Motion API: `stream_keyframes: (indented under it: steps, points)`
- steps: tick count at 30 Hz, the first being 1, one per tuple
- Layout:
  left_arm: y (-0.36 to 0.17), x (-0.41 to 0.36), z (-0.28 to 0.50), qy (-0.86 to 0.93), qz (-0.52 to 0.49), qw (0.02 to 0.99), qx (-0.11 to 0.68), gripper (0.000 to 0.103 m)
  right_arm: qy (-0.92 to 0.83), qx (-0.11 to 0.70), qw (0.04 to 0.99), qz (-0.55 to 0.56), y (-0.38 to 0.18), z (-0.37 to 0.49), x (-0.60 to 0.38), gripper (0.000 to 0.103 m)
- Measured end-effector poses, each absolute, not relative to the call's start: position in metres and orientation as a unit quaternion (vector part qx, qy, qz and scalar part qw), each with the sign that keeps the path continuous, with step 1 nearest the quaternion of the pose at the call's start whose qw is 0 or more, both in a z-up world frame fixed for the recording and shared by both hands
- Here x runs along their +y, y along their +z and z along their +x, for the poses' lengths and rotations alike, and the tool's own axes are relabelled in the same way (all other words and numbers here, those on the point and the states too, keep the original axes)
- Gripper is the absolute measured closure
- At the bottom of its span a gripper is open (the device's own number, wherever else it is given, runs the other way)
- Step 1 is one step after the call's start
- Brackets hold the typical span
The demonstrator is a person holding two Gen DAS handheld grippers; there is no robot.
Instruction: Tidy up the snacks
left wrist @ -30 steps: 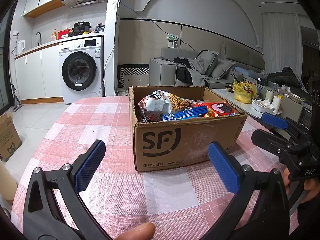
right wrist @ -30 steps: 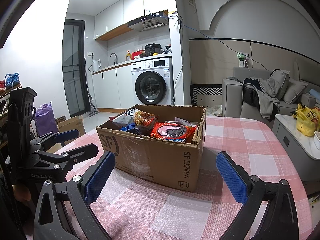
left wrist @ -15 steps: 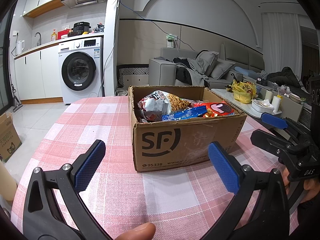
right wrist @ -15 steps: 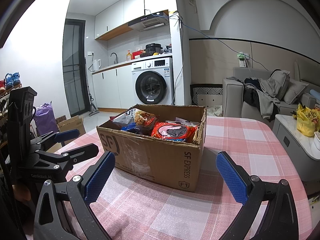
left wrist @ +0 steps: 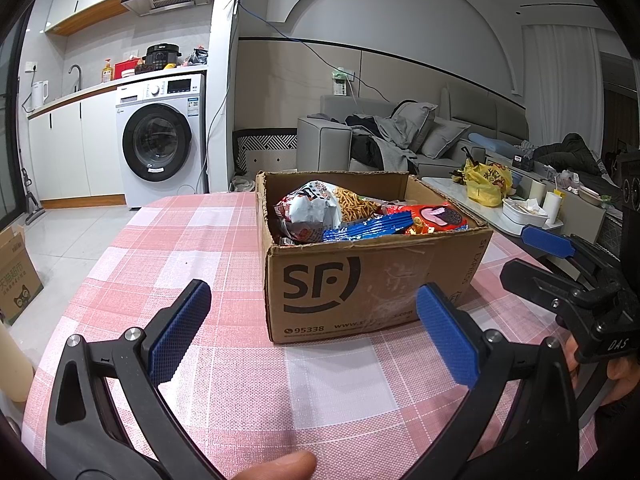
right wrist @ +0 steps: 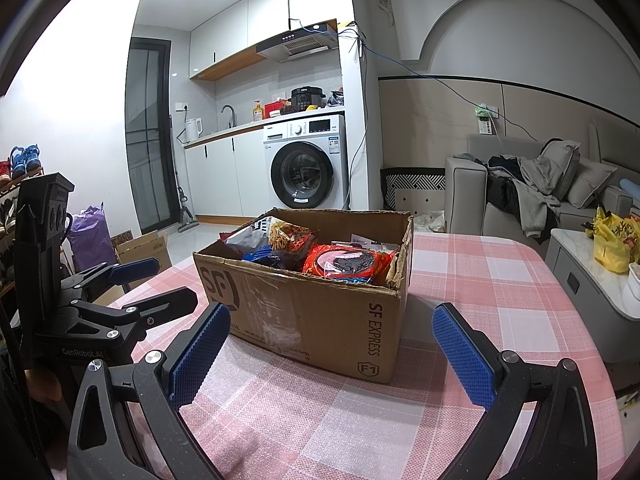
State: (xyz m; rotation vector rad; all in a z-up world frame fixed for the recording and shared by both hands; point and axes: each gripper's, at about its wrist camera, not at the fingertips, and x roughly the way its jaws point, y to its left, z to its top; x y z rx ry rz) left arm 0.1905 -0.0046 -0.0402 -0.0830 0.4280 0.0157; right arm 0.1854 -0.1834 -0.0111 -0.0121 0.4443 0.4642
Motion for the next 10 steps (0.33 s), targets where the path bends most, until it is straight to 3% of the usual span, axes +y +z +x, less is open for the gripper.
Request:
stream_keyframes:
  steps: [10]
  points:
    - [-0.0409,-0.0053,0.1904,0.008,-0.042,0.976,0.213,0.0,0.228,0.218,0.949,-0.006,-0.0104,0.1846,-0.1832,0.0]
